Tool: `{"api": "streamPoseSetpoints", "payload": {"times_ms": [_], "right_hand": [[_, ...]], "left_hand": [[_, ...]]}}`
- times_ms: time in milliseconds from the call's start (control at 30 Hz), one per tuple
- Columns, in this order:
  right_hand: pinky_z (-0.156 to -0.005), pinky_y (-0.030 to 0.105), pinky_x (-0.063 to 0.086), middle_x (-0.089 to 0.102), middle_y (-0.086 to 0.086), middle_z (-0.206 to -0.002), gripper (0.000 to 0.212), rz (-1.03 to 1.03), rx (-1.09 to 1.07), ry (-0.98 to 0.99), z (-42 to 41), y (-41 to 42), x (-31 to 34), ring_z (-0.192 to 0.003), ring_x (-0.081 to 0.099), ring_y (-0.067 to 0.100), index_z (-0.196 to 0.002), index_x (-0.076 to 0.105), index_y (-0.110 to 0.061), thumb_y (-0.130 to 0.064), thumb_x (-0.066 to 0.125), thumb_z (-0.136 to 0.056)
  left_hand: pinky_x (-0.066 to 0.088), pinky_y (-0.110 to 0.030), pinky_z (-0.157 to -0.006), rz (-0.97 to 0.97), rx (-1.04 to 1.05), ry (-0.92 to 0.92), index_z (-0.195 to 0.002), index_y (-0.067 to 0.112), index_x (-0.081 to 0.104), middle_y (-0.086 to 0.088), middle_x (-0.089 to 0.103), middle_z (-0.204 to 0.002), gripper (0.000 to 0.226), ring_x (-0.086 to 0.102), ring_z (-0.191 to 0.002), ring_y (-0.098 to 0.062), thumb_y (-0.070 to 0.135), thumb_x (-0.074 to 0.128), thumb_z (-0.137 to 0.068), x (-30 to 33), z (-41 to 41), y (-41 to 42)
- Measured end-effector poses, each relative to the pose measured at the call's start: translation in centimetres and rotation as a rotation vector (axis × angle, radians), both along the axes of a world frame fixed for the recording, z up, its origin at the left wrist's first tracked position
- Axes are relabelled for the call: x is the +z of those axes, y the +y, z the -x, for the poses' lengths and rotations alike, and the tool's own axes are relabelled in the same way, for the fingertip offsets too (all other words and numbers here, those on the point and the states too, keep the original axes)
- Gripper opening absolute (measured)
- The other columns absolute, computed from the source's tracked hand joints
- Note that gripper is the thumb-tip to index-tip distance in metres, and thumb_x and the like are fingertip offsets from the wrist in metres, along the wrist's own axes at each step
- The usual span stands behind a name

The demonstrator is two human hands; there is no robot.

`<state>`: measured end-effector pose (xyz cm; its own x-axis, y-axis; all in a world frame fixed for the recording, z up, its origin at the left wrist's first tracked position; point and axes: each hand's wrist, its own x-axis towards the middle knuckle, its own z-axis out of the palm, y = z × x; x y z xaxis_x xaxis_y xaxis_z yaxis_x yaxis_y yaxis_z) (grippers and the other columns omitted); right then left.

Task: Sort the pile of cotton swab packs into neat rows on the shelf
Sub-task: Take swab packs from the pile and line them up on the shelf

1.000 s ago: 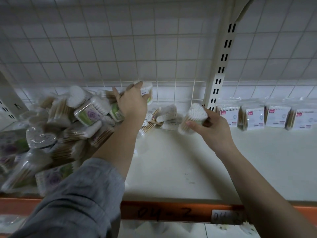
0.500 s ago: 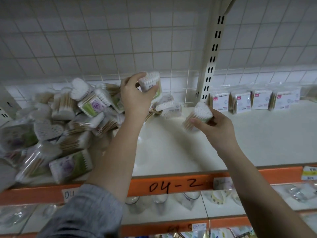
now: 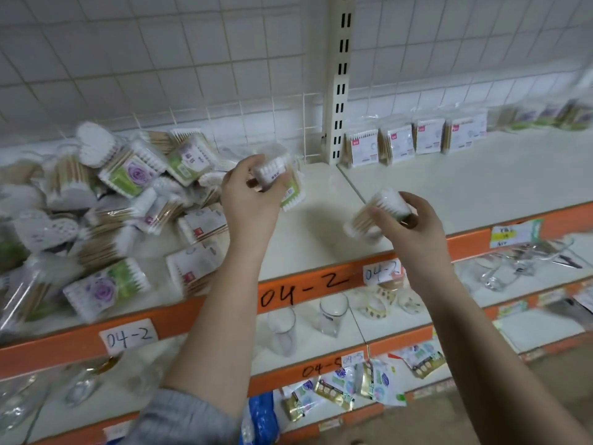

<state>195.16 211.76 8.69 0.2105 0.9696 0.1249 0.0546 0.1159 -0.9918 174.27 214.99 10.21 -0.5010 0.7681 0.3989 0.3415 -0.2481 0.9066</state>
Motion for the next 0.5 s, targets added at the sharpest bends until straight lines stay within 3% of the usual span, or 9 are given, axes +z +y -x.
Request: {"api": "streamPoseSetpoints", "payload": {"times_ms": [100,167,267,367,500], "right_hand": [[-0.074,0.026,0.053,0.068,-0.001,-0.102,0.042,-0.003,-0.026,-0.028,-2.4,-0.7,-0.1,-0.092,0.066,0.011,-0.117,0.059,-0.018,-0.032,0.071,-0.08],[-0.068,0.019,0.052,0.069,-0.001,-0.097,0.033,-0.014,-0.043,-0.03,-4.2,-0.8,0.0,-0.084,0.067,0.006,-0.112,0.062,-0.016,-0.028,0.07,-0.082],[-0.06,0.014,0.049,0.068,-0.001,-0.089,0.022,-0.013,-0.081,-0.007,-7.0,-0.6,0.0,-0.073,0.064,0.002,-0.102,0.064,-0.018,-0.024,0.071,-0.082],[-0.071,0.026,0.052,0.07,0.003,-0.091,0.021,-0.024,-0.106,0.023,-10.7,0.1,-0.3,-0.079,0.065,0.012,-0.099,0.065,-0.02,-0.026,0.072,-0.081],[-0.072,0.032,0.052,0.069,0.004,-0.091,0.021,-0.037,-0.122,0.073,-16.9,1.1,-0.5,-0.079,0.064,0.014,-0.096,0.064,-0.023,-0.03,0.074,-0.079]], "left_hand": [[0.052,-0.025,-0.083,0.016,-0.038,-0.039,-0.103,0.026,0.061,0.004,0.063,-0.106,0.033,0.062,-0.095,-0.011,0.024,0.078,-0.074,0.0,-2.2,-0.2],[0.05,-0.015,-0.075,0.044,-0.074,-0.036,-0.103,0.025,0.061,0.005,0.064,-0.106,0.032,0.061,-0.088,-0.003,0.024,0.077,-0.076,0.0,-4.1,-0.1],[0.052,-0.025,-0.084,0.057,-0.11,0.003,-0.103,0.025,0.063,0.008,0.064,-0.105,0.031,0.062,-0.092,-0.005,0.027,0.077,-0.075,0.0,-7.3,0.4],[0.05,-0.038,-0.092,0.052,-0.132,0.062,-0.101,0.031,0.063,0.008,0.063,-0.109,0.028,0.06,-0.105,-0.013,0.03,0.076,-0.076,-0.1,-11.1,1.2],[0.049,-0.037,-0.093,0.028,-0.132,0.044,-0.097,0.037,0.061,0.006,0.063,-0.11,0.023,0.059,-0.105,-0.015,0.028,0.073,-0.078,-0.2,-17.4,1.8]]}}
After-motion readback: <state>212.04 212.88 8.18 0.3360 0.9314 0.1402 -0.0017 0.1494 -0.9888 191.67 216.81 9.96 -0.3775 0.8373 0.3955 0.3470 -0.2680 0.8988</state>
